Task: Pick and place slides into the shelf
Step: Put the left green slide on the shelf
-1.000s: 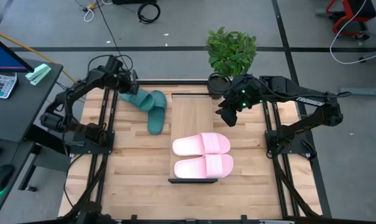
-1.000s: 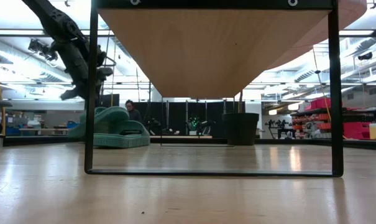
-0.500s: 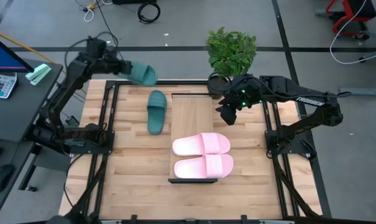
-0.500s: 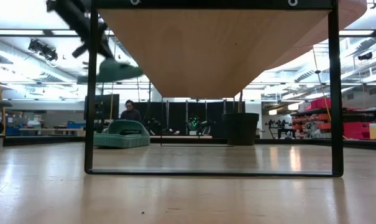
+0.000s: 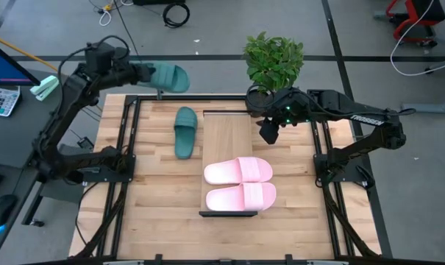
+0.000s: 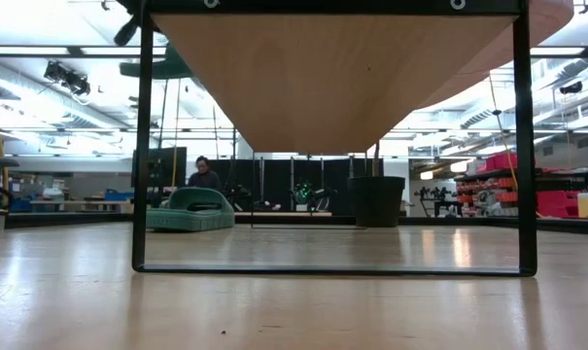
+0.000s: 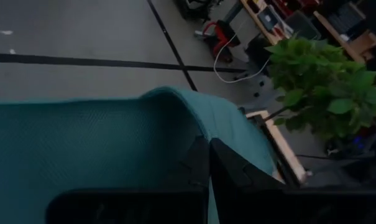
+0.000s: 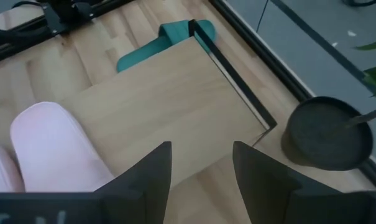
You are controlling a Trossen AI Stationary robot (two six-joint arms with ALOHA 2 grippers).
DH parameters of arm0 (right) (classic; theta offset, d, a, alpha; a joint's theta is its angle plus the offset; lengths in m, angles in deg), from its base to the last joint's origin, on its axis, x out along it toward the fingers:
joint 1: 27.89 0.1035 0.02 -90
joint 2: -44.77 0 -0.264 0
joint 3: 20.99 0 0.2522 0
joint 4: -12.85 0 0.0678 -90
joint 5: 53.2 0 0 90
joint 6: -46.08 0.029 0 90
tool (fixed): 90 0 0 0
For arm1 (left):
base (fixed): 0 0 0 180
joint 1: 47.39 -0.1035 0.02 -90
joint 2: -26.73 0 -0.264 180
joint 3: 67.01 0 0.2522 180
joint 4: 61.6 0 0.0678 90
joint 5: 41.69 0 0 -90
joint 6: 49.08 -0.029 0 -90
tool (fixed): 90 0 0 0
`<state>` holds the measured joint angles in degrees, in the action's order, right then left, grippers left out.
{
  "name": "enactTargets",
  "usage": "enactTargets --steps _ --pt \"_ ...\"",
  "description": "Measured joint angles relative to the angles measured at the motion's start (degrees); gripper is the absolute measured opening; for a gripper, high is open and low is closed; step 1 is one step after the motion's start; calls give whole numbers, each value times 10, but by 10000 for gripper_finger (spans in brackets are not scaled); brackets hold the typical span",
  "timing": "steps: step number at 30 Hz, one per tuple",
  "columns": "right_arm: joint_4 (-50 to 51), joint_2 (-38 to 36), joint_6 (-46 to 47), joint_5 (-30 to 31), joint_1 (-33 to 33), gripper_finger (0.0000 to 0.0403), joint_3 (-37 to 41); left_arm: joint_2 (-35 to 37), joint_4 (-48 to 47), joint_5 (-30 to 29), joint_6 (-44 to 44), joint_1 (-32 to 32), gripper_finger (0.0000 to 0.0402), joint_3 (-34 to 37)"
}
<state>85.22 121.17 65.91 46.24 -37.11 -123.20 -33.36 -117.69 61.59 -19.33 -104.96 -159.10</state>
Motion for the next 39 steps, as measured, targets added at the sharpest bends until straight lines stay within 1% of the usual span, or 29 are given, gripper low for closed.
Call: enactTargets --steps 5,12,19,25,30,34,39 --pt "0 0 -8 20 0 178 0 10 1 -72 46 79 4 0" --pt "0 0 -21 43 0 178 0 1 24 -192 121 219 4 0" --pt "7 -5 -47 47 0 177 0 -35 44 -298 182 339 4 0" --pt "81 -26 -50 47 0 169 0 -88 59 -368 249 430 4 0" --pt "124 -59 -49 47 0 162 0 -139 116 -406 299 475 4 0" --pt "130 -93 -47 47 0 160 0 -183 171 -427 342 497 4 0" --pt "131 -133 -45 47 0 160 0 -232 223 -440 399 516 4 0"
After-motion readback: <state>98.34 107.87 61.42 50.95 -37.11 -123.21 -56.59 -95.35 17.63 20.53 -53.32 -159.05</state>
